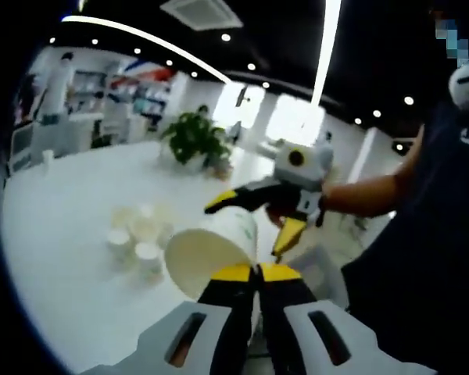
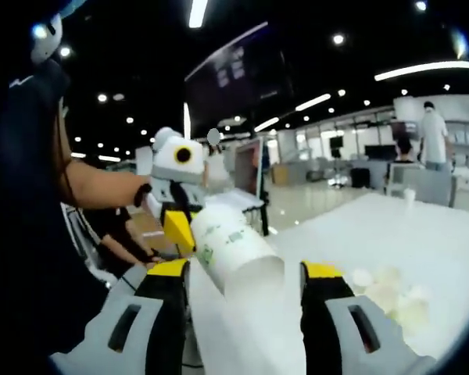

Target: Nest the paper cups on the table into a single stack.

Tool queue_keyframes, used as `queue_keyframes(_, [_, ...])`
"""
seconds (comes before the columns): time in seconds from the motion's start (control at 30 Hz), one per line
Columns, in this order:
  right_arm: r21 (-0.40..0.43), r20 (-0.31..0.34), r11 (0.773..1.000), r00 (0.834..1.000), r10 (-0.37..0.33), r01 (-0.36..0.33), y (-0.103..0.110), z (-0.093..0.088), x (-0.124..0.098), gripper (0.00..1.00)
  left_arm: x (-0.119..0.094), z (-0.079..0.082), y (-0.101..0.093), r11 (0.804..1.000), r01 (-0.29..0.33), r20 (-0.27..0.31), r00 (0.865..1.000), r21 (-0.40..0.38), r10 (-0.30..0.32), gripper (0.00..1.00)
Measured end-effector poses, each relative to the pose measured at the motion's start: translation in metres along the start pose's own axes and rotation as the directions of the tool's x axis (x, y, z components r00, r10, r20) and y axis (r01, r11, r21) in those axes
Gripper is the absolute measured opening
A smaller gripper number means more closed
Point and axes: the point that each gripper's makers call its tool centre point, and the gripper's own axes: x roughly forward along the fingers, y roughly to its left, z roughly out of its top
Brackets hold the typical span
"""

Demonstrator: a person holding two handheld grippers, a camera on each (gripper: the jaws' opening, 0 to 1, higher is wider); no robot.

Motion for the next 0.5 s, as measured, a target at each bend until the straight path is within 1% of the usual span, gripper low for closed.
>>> queue_keyframes(0.07, [0.021, 0.000, 0.999, 0.999, -0.038, 0.038, -0.008, -0.001, -0.008, 0.64, 0.000, 0.004, 0.003, 1.000, -0.014, -0.029, 0.999, 0.018, 0.015, 0.00])
queue_keyframes(0.1, [0.016, 0.001, 0.998, 0.999, -0.053, 0.053, -0.011, -0.001, -0.010, 0.65, -0.001, 0.006, 0.005, 0.999, -0.022, -0.055, 0.998, 0.046, 0.025, 0.00])
queue_keyframes(0.2, [0.018, -0.012, 0.996, 0.996, -0.091, 0.091, -0.021, -0.008, -0.019, 0.69, -0.001, 0.010, 0.007, 0.997, -0.026, -0.110, 0.993, 0.068, 0.034, 0.00])
queue_keyframes(0.3, [0.016, -0.032, 0.991, 0.991, -0.132, 0.133, -0.029, -0.013, -0.029, 0.74, 0.000, 0.016, 0.010, 0.995, -0.033, -0.143, 0.989, 0.092, 0.046, 0.00])
queue_keyframes(0.33, [0.014, -0.032, 0.989, 0.989, -0.146, 0.147, -0.031, -0.013, -0.031, 0.76, -0.001, 0.016, 0.011, 0.993, -0.031, -0.171, 0.984, 0.114, 0.051, 0.00])
queue_keyframes(0.4, [0.013, -0.034, 0.984, 0.984, -0.177, 0.178, -0.037, -0.014, -0.037, 0.82, -0.001, 0.017, 0.013, 0.989, -0.034, -0.207, 0.976, 0.147, 0.064, 0.00])
queue_keyframes(0.47, [0.018, -0.032, 0.980, 0.980, -0.196, 0.197, -0.042, -0.015, -0.041, 0.85, 0.000, 0.018, 0.015, 0.987, -0.033, -0.253, 0.965, 0.157, 0.072, 0.00])
queue_keyframes(0.5, [0.019, -0.031, 0.978, 0.978, -0.206, 0.207, -0.044, -0.015, -0.043, 0.86, 0.000, 0.017, 0.015, 0.985, -0.030, -0.286, 0.955, 0.169, 0.078, 0.00])
